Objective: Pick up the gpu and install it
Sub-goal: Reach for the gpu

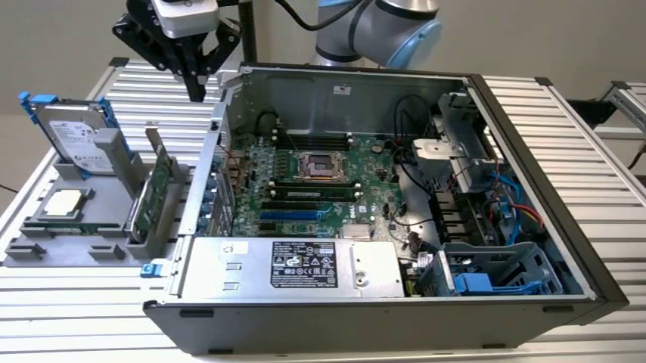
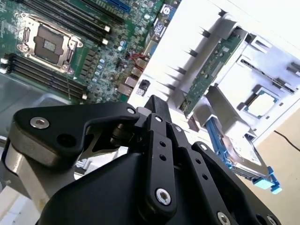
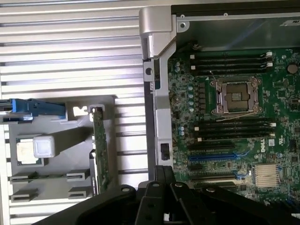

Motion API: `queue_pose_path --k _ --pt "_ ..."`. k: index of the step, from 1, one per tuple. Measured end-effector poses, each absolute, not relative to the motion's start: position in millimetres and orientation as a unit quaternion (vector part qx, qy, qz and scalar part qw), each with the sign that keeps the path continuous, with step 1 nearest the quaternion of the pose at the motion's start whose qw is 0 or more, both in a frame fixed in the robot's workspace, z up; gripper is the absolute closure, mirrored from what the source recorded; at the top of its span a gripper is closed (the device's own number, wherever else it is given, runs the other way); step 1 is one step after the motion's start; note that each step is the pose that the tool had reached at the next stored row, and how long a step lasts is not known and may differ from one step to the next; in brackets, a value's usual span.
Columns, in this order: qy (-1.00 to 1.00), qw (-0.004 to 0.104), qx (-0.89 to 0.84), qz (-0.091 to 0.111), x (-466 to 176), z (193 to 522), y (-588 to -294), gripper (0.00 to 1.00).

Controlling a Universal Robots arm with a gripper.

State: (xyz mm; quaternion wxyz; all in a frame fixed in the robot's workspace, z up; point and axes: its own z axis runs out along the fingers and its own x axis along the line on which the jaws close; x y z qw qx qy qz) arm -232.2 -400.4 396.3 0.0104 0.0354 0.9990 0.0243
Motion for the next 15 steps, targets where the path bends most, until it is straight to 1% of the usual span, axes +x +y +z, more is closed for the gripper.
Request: queue_pose_path --k 15 --pt "0.999 0.01 0.035 0.024 -263.6 396.3 -400.8 1.0"
